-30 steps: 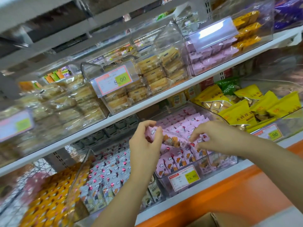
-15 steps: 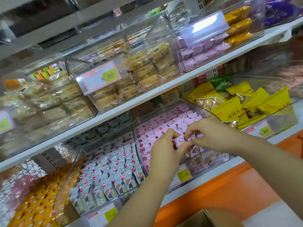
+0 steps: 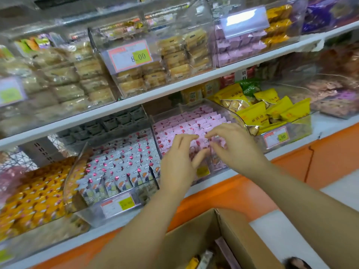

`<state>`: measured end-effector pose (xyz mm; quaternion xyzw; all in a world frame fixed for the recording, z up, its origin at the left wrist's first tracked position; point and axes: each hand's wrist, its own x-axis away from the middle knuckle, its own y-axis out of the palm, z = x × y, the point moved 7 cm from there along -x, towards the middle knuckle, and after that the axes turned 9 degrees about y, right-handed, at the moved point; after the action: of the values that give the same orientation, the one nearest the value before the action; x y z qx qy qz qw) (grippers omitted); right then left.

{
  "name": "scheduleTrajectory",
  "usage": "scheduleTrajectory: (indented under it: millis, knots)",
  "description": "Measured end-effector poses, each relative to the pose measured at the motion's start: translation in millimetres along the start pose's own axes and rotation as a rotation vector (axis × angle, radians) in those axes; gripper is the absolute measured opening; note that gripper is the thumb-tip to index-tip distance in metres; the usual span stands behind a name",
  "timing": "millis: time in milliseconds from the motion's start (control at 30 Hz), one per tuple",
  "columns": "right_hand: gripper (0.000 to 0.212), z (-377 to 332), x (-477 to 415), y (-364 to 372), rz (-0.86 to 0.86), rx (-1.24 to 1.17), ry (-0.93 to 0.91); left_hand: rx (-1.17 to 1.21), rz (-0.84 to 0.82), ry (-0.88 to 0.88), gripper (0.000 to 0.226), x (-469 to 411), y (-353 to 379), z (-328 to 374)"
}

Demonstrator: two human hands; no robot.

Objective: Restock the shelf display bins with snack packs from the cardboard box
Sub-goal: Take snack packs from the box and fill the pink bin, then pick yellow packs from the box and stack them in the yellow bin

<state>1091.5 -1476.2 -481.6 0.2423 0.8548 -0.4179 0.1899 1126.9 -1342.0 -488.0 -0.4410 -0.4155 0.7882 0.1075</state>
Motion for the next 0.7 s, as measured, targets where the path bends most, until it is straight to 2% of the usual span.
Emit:
scheduleTrajectory:
  millis: [67, 167, 300, 400, 567, 700]
  knots:
    - [0.016, -11, 30, 6, 0.022, -0.076, 0.006, 0.043, 0.100, -0.006, 0.025, 30, -12, -4]
    - [0.021, -13, 80, 36, 0.002, -0.143, 0.095, 0.135, 0.144, -0.055, 0.018, 80, -14, -20]
    - [0.028, -4, 145, 98, -0.200, -0.190, 0.263, 0.183, 0.101, -0.208, 0.017, 158, -3, -52]
    - [0.026, 6, 187, 143, -0.395, -0.096, 0.325, 0.221, 0.031, -0.368, 0.016, 215, 9, -87]
    - [0.033, 41, 214, 196, -0.595, -0.007, 0.443, 0.307, -0.141, -0.706, 0.019, 300, 42, -152]
    - [0.044, 66, 227, 242, -0.749, 0.053, 0.502, 0.370, -0.384, -0.963, 0.025, 360, 87, -193]
